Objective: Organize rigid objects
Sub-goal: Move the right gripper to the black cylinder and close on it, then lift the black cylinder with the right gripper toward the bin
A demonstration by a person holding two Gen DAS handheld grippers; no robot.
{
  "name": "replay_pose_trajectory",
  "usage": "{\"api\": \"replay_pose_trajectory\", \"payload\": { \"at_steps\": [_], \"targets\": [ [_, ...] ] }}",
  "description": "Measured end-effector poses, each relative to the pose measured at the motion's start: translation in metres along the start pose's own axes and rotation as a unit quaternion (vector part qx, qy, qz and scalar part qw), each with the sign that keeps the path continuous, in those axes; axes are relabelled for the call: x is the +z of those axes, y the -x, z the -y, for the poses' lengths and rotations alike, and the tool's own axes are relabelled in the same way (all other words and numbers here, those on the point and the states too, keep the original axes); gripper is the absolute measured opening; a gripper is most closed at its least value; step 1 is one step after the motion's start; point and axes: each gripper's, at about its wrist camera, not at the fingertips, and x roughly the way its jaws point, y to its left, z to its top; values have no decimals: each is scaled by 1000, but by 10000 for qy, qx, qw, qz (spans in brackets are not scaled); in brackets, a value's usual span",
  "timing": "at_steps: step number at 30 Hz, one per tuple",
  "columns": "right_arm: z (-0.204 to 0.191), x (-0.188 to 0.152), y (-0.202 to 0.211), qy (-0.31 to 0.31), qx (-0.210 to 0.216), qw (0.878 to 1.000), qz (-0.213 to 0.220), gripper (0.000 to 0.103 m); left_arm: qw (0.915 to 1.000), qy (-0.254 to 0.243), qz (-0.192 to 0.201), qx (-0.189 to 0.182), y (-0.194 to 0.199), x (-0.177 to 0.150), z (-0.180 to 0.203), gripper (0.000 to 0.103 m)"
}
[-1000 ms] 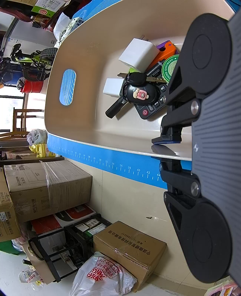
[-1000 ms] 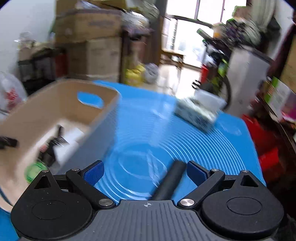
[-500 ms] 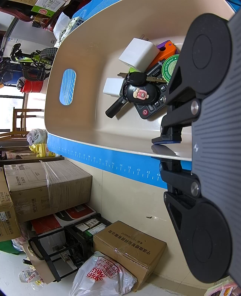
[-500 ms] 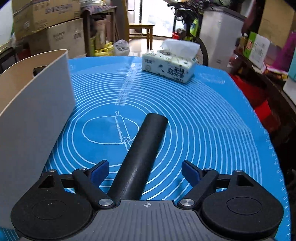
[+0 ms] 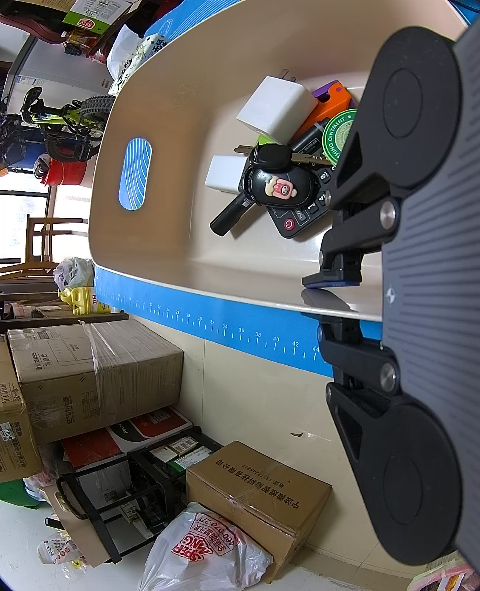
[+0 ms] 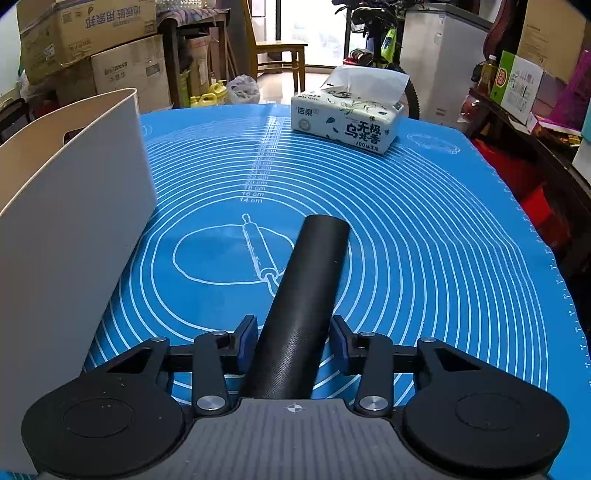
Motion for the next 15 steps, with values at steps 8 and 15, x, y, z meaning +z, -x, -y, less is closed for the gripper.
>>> {"api": "replay_pose_trajectory", "payload": {
  "at_steps": [8, 15],
  "targets": [
    [11, 0, 16, -223, 106, 9993, 296, 44, 10000, 4, 0, 1, 0, 0, 1, 10],
    [14, -2, 22, -270, 161, 9984, 473, 43, 10000, 2, -1, 2, 0, 0, 0, 10]
  ]
}}
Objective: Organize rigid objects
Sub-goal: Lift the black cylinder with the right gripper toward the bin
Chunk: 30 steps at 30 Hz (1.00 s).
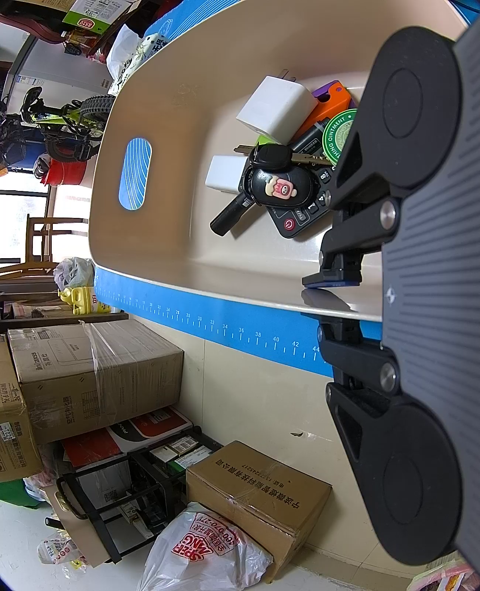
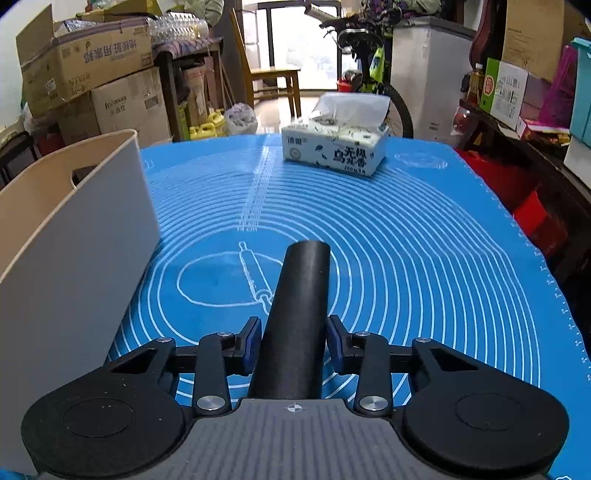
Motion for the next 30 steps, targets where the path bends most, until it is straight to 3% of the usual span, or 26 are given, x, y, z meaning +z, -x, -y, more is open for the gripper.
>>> {"api": "replay_pose_trajectory", "payload": {
  "at_steps": [6, 14, 30],
  "targets": [
    [2, 1, 5, -3, 58, 10000, 74, 43, 10000, 0, 1, -2, 0, 0, 0, 10],
    [3, -4, -14, 82, 18, 9993, -371, 43, 10000, 0, 0, -1, 0, 0, 0, 10],
    [2, 1, -20, 172, 9, 9982, -569, 44, 10000, 1, 0, -1, 0, 0, 0, 10]
  ]
}}
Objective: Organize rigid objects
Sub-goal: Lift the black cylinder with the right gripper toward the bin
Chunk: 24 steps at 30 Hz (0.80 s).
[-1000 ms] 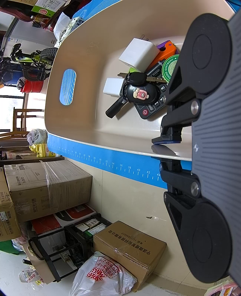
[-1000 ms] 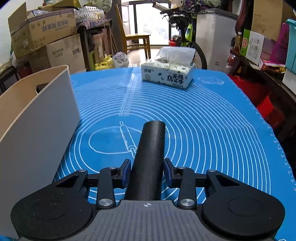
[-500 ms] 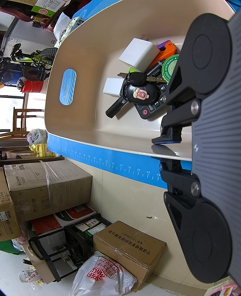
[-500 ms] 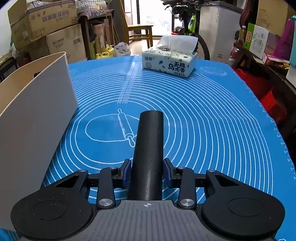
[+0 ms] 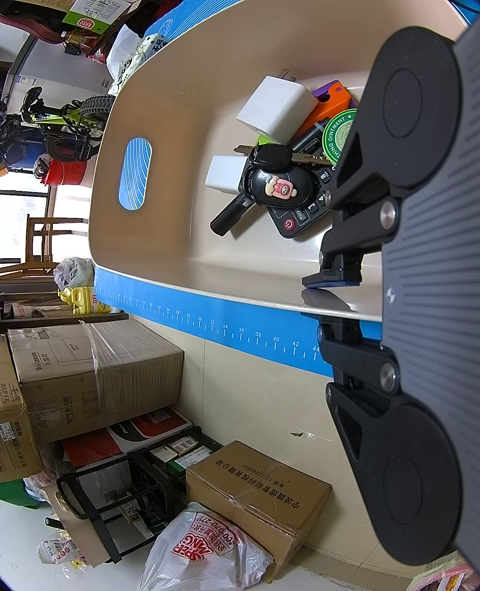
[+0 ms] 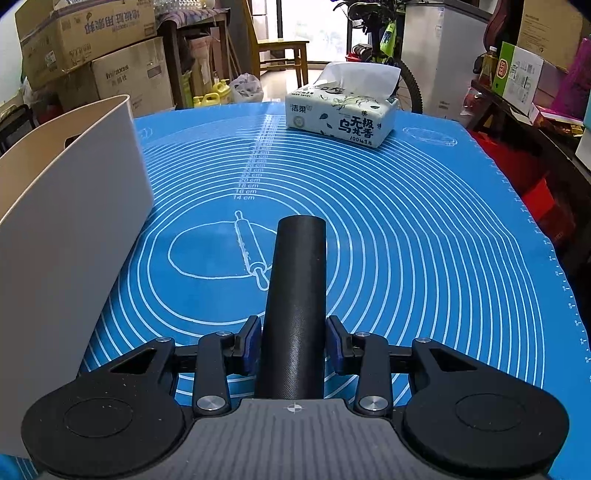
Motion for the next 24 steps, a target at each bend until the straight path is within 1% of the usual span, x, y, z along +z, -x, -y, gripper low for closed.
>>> {"api": "replay_pose_trajectory", "payload": {
  "at_steps": [4, 9, 14, 15, 17, 19, 22, 24],
  "targets": [
    [-3, 3, -3, 79, -43, 9999, -59, 51, 10000, 1, 0, 0, 0, 0, 0, 10],
    [-1, 10, -8, 42, -75, 10000, -19, 52, 10000, 1, 0, -1, 0, 0, 0, 10],
    [-4, 17, -16, 137, -138, 9998, 29, 52, 10000, 1, 0, 0, 0, 0, 1, 10],
    [-3, 18, -17, 133, -114, 9998, 28, 47, 10000, 2, 1, -1, 0, 0, 0, 10],
    [-3, 18, -17, 150, -88, 9998, 34, 44, 10000, 2, 0, 0, 0, 0, 0, 10],
    [-4, 17, -16, 226, -97, 9997, 69, 43, 10000, 2, 1, -1, 0, 0, 0, 10],
    [-4, 16, -15, 173, -128, 9997, 113, 43, 10000, 2, 2, -4, 0, 0, 1, 10],
    [-8, 12, -11, 254, -205, 9991, 261, 43, 10000, 1, 0, 1, 0, 0, 0, 10]
  ]
}}
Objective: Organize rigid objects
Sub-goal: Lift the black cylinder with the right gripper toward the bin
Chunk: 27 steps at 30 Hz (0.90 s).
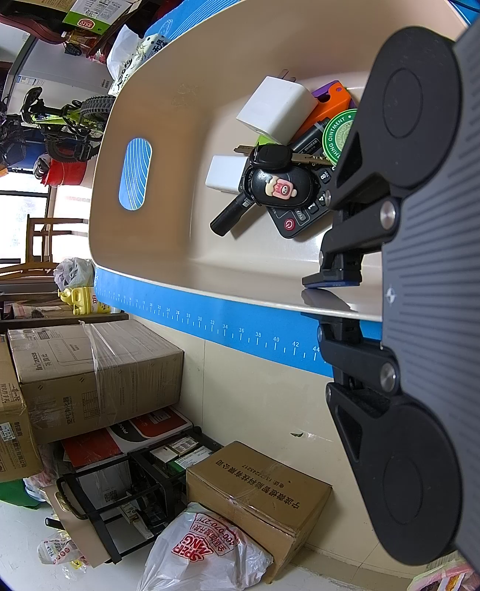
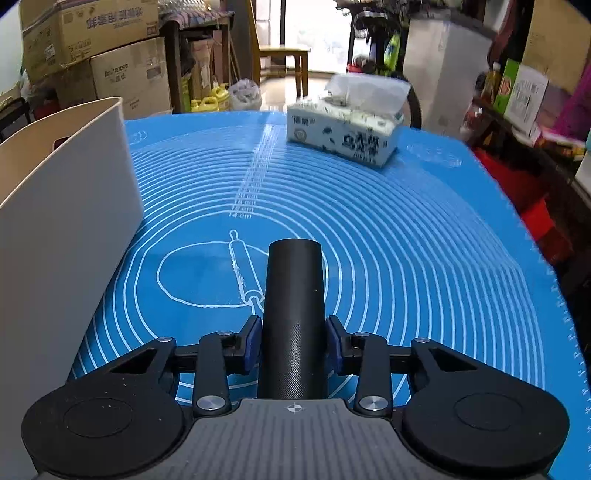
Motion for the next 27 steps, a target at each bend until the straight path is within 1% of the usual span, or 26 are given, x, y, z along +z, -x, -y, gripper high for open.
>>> {"api": "replay_pose_trajectory", "payload": {
  "at_steps": [7, 16, 22, 27],
  "targets": [
    [-12, -9, 30, 254, -37, 9976, 646, 43, 10000, 2, 0, -1, 0, 0, 0, 10],
    [-13, -13, 61, 358, -111, 9921, 1196, 43, 10000, 1, 0, -1, 0, 0, 0, 10],
    [-14, 1, 86, 352, 50, 9889, 1446, 43, 10000, 1, -1, -2, 0, 0, 0, 10],
    [-29, 22, 113, 455, 296, 9833, 1738, 43, 10000, 3, 1, -3, 0, 0, 0, 10]
  ]
}}
